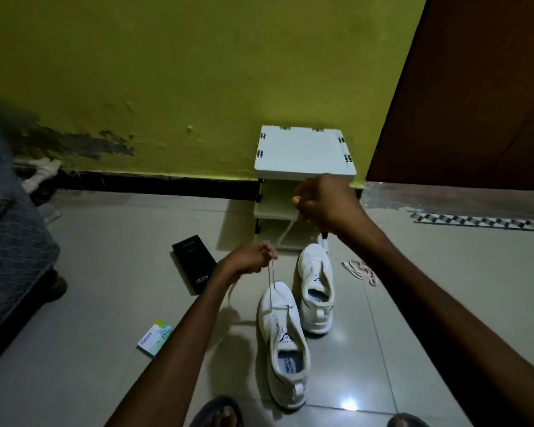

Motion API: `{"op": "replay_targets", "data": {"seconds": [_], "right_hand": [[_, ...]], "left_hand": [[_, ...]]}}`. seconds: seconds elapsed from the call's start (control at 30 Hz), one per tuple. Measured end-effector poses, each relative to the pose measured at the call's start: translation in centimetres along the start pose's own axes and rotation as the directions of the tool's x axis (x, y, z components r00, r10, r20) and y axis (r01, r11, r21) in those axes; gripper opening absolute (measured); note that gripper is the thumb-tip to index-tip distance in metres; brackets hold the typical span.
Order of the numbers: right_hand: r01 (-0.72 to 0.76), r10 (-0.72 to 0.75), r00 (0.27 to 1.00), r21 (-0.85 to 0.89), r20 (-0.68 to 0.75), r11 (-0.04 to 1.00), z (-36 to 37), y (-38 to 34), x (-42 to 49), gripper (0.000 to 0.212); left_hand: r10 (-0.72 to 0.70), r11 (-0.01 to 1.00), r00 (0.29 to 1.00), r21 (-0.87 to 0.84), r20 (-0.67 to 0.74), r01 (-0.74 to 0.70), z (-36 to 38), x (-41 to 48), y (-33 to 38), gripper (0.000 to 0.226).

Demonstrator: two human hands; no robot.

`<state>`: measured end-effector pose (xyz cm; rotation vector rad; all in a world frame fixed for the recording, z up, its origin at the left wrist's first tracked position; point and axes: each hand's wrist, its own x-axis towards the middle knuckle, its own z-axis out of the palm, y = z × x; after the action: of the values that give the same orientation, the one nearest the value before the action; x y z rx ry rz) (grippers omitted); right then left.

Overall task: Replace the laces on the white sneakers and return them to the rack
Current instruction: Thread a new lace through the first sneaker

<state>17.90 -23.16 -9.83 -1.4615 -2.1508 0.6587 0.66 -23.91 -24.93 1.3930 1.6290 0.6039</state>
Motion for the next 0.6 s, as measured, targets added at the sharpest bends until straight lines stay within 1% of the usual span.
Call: {"op": "replay_targets", "data": {"seconds": [0.03, 0.07, 0.13, 0.2, 0.3, 0.37, 0.4, 0.47, 0.6], "right_hand": [[0.012, -0.012, 1.0, 0.018, -0.01, 1.0, -0.8, -0.5, 0.5, 0.009], [0.012, -0.012, 1.0, 0.092, -0.003, 0.996, -2.0, -1.4, 1.1, 0.007], [-0.041, 0.01, 0.995, 0.311, 0.1, 0.949, -4.3, -2.7, 1.6, 0.011], [-0.136, 0.016, 0.972, 0.506, 0.233, 0.852, -6.1, -3.7, 1.9, 0.019], [-0.253, -0.002, 0.941, 0.709, 0.338, 0.659, -7.9, -4.6, 2.3, 0.031], [-0.304, -0.025, 0.926, 0.785, 0.376, 0.54, -8.8, -4.9, 2.6, 0.031], [-0.31, -0.043, 0.924, 0.81, 0.38, 0.498, -9.4, -5.1, 2.8, 0.031], [-0.308, -0.083, 0.92, 0.837, 0.383, 0.453, -10.2, -5.1, 3.0, 0.033], [-0.308, -0.165, 0.905, 0.872, 0.391, 0.38, -11.6, -5.3, 3.0, 0.037]], "left_hand": [[0.021, 0.999, 0.999, -0.032, -0.024, -0.022, -1.0, -0.2, 1.8, 0.018], [0.043, 0.997, 0.998, -0.06, -0.044, -0.046, -2.5, -0.5, 4.0, 0.019], [0.066, 0.986, 0.995, -0.149, -0.07, -0.076, -4.8, -1.4, 7.6, 0.025], [0.09, 0.97, 0.993, -0.22, -0.076, -0.105, -6.7, -2.6, 10.6, 0.028], [0.154, 0.948, 0.983, -0.265, -0.098, -0.175, -9.0, -4.5, 14.3, 0.027], [0.177, 0.921, 0.977, -0.329, -0.118, -0.207, -10.2, -5.6, 16.4, 0.023], [0.202, 0.901, 0.971, -0.363, -0.131, -0.236, -10.9, -6.2, 17.5, 0.021], [0.241, 0.871, 0.956, -0.397, -0.168, -0.289, -11.8, -7.3, 19.3, 0.018], [0.283, 0.873, 0.939, -0.351, -0.197, -0.337, -13.3, -8.8, 21.7, 0.015]]}}
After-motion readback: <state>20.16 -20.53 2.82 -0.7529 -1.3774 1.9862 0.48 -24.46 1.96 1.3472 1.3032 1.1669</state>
